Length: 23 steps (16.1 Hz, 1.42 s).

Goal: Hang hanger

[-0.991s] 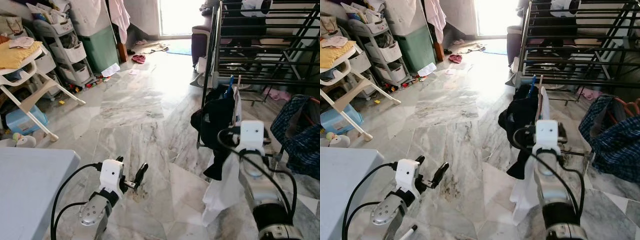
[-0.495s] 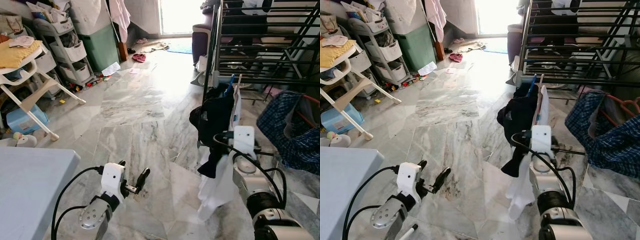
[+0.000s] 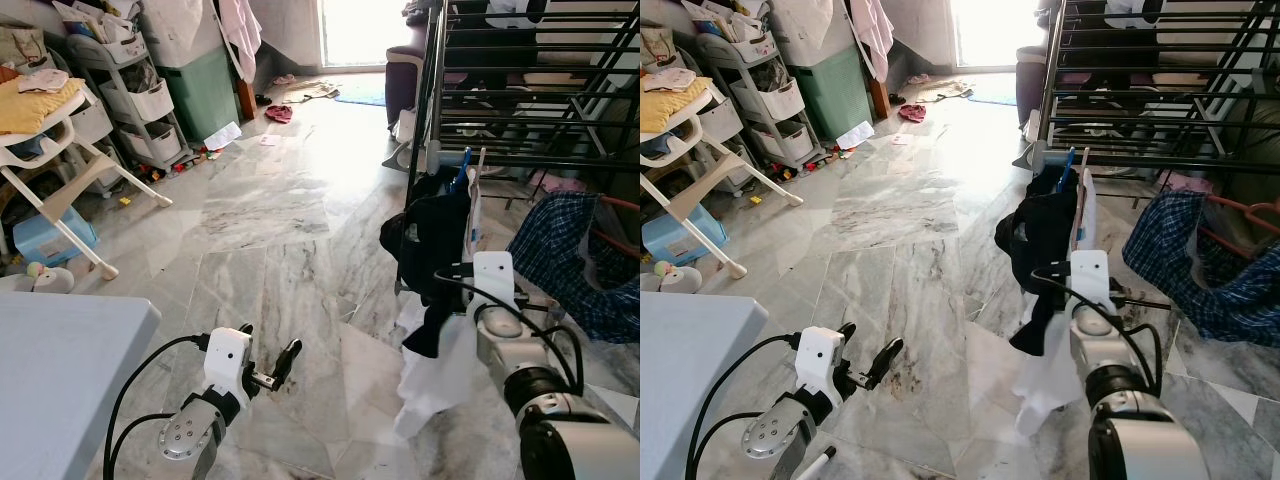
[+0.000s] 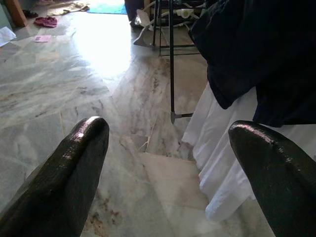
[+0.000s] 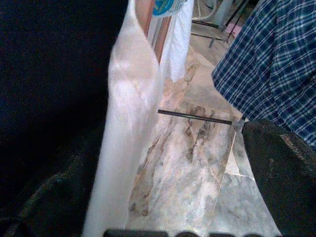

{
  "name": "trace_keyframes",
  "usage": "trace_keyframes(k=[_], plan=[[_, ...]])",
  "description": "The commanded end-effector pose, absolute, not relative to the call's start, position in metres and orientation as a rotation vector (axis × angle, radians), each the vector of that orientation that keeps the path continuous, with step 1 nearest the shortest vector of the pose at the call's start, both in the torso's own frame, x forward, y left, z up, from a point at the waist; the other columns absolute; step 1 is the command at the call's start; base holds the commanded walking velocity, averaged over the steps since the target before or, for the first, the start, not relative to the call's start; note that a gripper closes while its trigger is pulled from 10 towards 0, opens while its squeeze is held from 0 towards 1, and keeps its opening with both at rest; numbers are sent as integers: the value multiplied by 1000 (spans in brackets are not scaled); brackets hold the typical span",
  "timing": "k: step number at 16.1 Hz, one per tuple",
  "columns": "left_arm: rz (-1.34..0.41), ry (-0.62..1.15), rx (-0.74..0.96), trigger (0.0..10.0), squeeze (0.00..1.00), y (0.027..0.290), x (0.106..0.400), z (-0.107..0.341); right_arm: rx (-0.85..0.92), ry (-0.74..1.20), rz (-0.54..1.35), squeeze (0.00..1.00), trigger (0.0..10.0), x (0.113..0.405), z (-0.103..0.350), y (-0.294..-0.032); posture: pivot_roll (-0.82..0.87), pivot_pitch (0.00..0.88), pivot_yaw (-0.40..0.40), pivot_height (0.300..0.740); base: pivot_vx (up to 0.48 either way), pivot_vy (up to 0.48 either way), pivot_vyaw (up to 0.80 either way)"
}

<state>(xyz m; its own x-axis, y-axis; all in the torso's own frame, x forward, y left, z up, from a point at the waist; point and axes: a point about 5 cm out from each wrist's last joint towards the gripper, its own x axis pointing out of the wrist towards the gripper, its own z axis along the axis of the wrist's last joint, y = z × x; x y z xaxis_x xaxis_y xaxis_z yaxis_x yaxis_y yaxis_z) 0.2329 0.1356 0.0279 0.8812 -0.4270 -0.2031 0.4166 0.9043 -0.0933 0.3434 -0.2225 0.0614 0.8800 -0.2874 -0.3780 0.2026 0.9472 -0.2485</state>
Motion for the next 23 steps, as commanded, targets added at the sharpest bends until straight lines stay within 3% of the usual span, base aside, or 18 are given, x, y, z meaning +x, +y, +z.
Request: trace_keyframes(k=[1,15,23], plan=[[-449,226,-36,10000,0,139,233,29,-191,422,-245,0,10000,349,68,-220,-86,13,92,740,0,0,0],[-492,206,-64,10000,0,134,237,32,-217,402,-233,0,10000,350,70,-222,-95,0,93,740,52,0,0],[-353,147,-47,10000,0,144,244,43,-352,75,-242,0,10000,356,100,-194,-91,0,87,740,0,0,0]])
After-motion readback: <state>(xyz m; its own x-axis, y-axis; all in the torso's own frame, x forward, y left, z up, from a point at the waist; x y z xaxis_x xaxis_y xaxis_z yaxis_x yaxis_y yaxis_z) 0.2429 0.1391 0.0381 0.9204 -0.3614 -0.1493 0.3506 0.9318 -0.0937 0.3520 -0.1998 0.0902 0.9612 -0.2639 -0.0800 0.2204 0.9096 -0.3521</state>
